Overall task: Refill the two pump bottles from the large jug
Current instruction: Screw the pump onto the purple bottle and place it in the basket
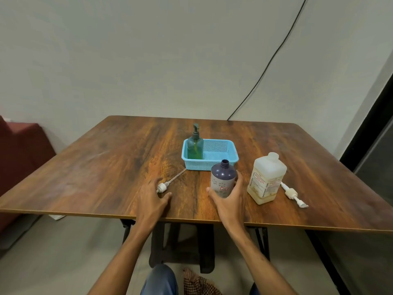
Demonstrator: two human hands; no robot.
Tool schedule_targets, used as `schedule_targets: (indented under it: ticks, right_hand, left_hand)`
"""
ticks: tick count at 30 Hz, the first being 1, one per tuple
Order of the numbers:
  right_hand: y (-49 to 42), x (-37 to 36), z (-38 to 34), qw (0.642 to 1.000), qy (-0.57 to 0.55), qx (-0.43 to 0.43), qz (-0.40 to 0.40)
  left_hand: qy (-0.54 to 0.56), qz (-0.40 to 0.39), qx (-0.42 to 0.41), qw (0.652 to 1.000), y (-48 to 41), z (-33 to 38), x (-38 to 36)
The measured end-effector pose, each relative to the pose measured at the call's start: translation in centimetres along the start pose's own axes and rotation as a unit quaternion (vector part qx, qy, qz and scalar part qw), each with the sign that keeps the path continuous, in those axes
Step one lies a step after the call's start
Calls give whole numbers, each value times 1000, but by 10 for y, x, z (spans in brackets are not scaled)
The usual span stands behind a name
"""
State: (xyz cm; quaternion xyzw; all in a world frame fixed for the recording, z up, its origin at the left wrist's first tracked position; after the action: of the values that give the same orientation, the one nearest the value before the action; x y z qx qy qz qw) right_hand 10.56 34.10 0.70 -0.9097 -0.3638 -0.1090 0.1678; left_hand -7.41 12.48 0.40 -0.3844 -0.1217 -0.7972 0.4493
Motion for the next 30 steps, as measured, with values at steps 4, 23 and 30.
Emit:
schedule_targets:
  ticks: [4,23,30]
  right_hand:
    - [-2,1,4,1000,-2,-5,7]
    - [-3,9,-4,1000,14,-1,-1]
    - [-2,7,-11,1000,15,12,-7]
  left_hand:
    - [-6,15,-2,1000,-2,-11,-1]
    - [97,89,-146,980,25,93,71]
    - [91,81,-212,970,23,170,91]
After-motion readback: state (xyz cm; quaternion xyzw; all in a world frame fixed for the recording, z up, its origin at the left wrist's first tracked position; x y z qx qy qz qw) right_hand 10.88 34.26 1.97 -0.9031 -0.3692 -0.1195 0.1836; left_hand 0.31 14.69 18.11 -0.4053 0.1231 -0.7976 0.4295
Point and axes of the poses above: each hand's wrist, its own y-axis away from the middle knuckle, its own x-axis out of the back of the hand, z = x × y, the point moved 10 cm from there along -y, towards the middle knuckle, and after that the axes turned 15 degrees about -z, right-handed, at the moved point
